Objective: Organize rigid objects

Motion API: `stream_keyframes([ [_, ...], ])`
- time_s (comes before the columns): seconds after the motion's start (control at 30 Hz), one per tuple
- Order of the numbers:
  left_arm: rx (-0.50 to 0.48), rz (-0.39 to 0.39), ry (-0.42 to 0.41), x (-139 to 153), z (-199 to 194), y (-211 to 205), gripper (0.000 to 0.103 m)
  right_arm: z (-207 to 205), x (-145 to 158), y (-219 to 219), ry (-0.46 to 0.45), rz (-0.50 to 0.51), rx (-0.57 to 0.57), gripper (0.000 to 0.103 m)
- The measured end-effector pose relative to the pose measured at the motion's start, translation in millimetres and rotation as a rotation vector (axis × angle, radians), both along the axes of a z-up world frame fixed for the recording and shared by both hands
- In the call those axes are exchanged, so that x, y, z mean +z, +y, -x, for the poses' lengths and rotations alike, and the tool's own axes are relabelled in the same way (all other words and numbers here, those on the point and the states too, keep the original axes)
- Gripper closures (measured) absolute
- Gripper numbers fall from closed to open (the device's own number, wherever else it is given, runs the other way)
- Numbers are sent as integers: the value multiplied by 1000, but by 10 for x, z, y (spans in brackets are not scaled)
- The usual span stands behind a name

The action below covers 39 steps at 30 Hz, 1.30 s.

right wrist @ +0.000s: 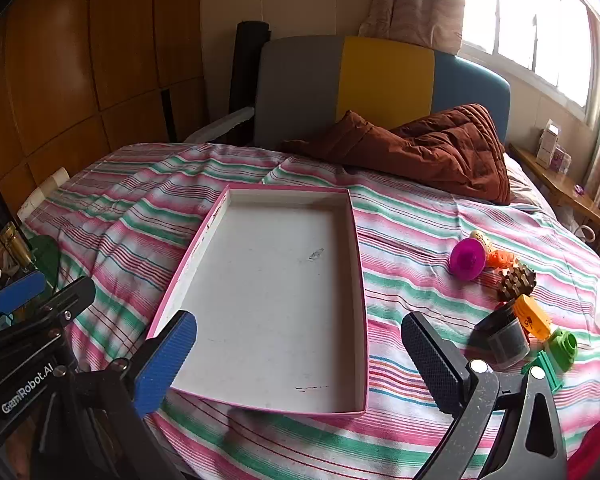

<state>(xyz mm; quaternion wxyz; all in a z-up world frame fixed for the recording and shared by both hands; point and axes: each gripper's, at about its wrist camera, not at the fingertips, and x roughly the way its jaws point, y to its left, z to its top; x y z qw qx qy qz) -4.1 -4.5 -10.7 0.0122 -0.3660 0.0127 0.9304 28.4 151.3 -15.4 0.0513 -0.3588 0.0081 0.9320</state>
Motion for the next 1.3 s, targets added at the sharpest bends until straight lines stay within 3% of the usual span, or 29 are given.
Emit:
stream_keyframes([
  [0.7,19,-28,-16,-33,-29,-109,40,-35,32,-83,0,-27,16,0],
  [1.3,-21,-57,-56,-103,17,-61,40,6,-30,-2,-9,-19,25,0],
])
